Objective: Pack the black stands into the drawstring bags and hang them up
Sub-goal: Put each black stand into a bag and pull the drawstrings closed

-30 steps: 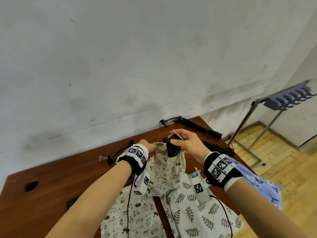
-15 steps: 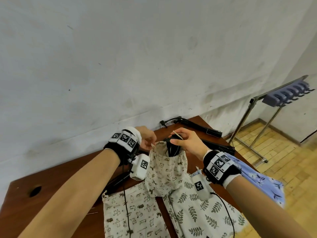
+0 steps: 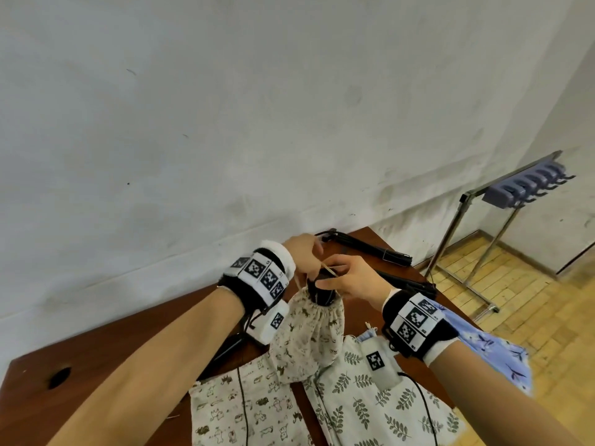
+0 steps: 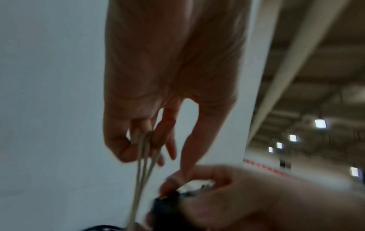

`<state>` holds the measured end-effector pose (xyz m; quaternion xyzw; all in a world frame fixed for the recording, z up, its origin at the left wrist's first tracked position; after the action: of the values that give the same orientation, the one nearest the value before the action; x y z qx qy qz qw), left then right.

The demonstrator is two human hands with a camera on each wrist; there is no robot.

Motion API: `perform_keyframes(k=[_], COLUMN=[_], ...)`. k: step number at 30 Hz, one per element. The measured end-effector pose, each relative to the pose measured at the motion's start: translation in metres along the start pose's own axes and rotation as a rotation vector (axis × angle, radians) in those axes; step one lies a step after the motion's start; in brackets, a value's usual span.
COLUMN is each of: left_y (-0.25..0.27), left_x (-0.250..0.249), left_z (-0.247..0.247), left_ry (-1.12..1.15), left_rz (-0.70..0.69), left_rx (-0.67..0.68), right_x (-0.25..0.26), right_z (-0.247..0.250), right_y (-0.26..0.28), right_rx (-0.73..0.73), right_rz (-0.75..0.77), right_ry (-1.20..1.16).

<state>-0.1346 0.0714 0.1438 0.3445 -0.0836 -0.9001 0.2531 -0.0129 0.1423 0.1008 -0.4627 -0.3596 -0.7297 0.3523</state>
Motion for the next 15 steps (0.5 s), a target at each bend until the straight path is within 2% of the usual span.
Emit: perform_keyframes(k=[3,7,11,15], left_y=[-0.004,-0.006,-0.012,-0.008], left_x=[0.007,0.012,0.021,0.018], left_z=[-0.015,-0.018,-0.023,-0.025], left_ry=[0.058,0.061,0.007,0.056], left_rz=[-0.038,-0.048,-0.010,-0.051], left_rx=[0.125,0.102,0.096,0.089], right_x=[0.006,0.012,0.012,0.009], right_z=[0.002,0.012,0.019,0.031], right_y=[0.008,0.014,0.018,0.008], right_rx=[0.139,0.130,0.003,-0.295], right_rz=[-0.013,-0.092,-0.122,-0.076], right_ry=[-0.074,-0.329,-0.292,-0.128])
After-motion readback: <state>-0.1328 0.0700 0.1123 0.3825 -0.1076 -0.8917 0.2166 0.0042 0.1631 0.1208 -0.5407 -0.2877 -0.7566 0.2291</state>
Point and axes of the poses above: each hand's wrist, its own y-axis away from the middle knuckle, its own z-axis out of the back of the hand, x = y × z, the point moved 3 cm from there along -y, towards the middle knuckle, and after that the axes turned 1 degree about -x, right-handed, at the moved point
